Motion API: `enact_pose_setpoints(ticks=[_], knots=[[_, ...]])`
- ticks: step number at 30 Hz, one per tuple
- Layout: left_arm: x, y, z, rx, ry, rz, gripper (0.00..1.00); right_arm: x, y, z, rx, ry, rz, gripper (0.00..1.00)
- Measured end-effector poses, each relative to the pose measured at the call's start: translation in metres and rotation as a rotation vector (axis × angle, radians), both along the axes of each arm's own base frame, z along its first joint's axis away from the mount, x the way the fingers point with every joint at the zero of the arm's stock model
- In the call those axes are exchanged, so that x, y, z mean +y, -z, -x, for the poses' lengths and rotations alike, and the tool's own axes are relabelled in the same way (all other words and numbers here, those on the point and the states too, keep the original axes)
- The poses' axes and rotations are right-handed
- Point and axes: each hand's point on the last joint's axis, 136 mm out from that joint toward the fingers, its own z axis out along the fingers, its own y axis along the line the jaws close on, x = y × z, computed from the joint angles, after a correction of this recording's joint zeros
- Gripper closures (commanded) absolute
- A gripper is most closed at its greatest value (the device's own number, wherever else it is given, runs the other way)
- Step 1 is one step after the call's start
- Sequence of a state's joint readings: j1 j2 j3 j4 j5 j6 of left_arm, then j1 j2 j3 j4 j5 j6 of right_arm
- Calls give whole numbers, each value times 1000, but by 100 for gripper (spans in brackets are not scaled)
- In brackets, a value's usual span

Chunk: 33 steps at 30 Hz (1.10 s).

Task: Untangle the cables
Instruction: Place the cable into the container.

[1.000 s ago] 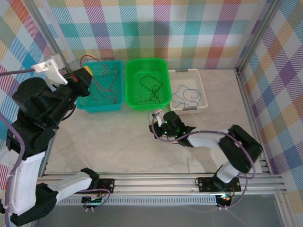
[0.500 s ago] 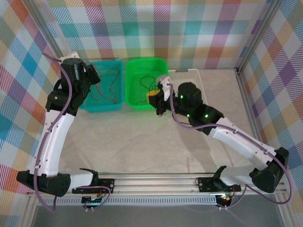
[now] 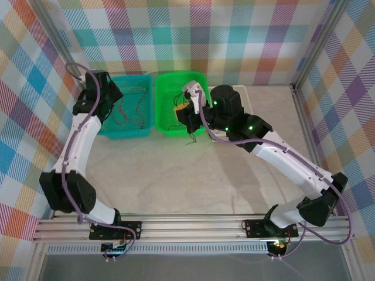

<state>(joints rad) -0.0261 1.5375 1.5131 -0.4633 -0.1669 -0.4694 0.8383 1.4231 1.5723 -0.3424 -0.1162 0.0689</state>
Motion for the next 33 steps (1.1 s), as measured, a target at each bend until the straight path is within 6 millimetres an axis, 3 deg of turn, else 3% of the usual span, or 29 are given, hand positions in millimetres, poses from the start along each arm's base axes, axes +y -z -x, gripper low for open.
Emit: enact_pose_setpoints(ticks=[4,9,13,21,23,25,27,33], knots=[[5,40,-18,75,-18,11,100,4,-22,3,-18,-29,-28,100],[3,72,-29,130,-22,42,100,11,-46,3,-54,-59,-58,100],[-1,90,-32,163,-15,76,87,24,-40,-12,-45,-92,-50,100],[-9,117,-23,223,-5,132,68,36,7,-96,98,-72,-38,100],[-11,120,-18,235,2,143,58,37,11,-115,124,-67,-52,100],[-14,123,-11,241,5,160,42,37,12,-134,140,-60,-66,100],[-15,122,-2,247,9,169,33,36,11,-150,150,-55,-81,100],[-18,98,11,207,27,182,25,41,16,-181,192,-67,-115,100]])
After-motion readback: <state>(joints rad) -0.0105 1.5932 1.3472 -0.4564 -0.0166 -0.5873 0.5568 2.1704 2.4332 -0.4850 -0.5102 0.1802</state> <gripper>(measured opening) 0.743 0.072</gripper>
